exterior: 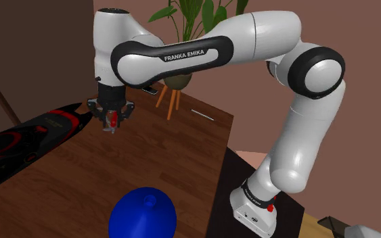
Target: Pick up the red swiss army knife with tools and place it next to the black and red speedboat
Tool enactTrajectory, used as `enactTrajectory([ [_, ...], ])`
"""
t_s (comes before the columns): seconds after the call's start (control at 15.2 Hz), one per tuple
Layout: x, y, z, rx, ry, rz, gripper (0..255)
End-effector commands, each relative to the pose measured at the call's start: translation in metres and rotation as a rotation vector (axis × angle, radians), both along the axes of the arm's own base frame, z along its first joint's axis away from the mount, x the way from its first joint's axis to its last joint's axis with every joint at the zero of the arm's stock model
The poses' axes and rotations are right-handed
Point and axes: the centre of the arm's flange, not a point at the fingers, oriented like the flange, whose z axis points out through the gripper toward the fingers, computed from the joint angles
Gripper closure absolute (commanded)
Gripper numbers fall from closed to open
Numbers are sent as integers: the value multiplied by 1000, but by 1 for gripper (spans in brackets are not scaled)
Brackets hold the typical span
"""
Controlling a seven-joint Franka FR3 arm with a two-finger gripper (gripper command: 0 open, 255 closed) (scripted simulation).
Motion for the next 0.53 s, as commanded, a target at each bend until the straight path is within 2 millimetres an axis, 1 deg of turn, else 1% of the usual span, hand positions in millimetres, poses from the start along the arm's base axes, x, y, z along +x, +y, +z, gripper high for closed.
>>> enactTrajectory([
  [0.0, 2, 3, -9, 0, 0, -1, 255],
  [0.46, 2, 3, -46, 0, 0, -1, 255],
])
